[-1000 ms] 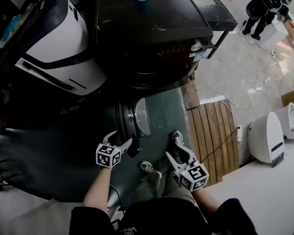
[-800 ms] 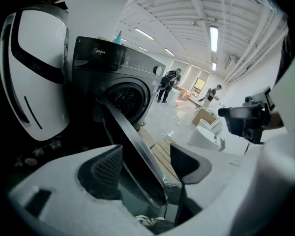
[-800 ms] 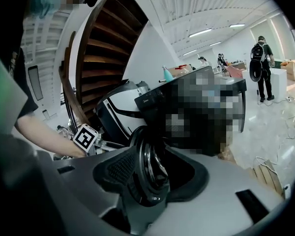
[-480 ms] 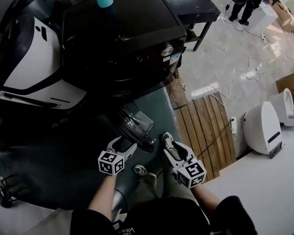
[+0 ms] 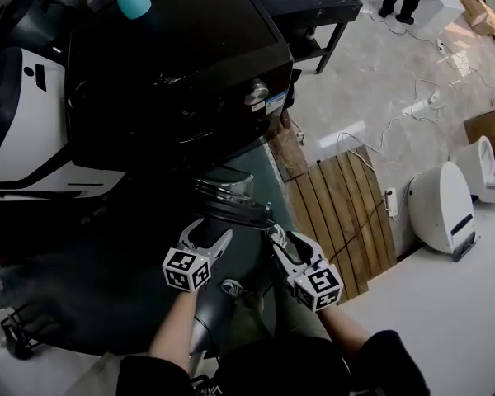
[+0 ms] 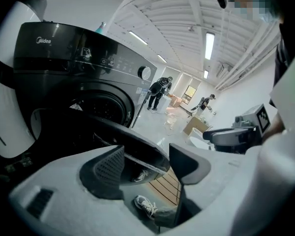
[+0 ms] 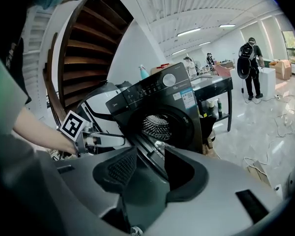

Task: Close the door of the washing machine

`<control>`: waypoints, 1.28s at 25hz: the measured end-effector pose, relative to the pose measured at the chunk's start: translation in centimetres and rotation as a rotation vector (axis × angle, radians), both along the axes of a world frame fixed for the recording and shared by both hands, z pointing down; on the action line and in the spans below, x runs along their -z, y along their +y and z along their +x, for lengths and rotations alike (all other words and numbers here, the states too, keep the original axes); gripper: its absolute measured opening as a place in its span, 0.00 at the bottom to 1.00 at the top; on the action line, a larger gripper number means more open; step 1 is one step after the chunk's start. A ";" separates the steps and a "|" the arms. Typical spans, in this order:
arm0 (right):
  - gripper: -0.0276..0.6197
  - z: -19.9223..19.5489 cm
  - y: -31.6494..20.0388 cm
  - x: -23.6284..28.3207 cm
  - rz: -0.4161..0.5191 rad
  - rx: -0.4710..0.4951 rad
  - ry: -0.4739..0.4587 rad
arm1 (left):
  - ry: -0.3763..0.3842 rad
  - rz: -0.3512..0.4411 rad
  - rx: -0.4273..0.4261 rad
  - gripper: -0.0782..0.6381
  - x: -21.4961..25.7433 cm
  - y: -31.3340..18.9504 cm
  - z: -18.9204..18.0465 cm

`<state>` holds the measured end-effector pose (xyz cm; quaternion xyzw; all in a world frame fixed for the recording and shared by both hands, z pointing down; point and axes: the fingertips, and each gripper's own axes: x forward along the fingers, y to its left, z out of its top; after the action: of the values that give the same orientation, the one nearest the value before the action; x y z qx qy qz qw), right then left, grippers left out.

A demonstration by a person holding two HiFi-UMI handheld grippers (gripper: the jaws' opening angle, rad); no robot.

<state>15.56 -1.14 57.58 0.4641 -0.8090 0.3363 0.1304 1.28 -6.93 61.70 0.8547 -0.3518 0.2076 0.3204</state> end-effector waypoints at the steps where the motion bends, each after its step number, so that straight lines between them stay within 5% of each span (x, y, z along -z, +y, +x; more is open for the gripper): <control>1: 0.29 0.3 -0.6 -0.4 -0.001 -0.002 0.001 | 0.000 0.007 -0.004 0.51 0.0 -0.7 0.4; 14: 0.27 1.5 -10.1 -5.7 0.012 -0.040 -0.010 | 0.028 0.094 0.048 0.48 0.3 -8.1 3.3; 32: 0.19 1.8 -21.0 -10.9 0.046 -0.212 -0.074 | -0.008 0.241 0.144 0.30 -0.2 -15.4 2.8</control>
<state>17.33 -22.17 68.46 0.5374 -0.7670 0.3465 0.0537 4.13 -22.32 61.89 0.8587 -0.4358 0.1439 0.2282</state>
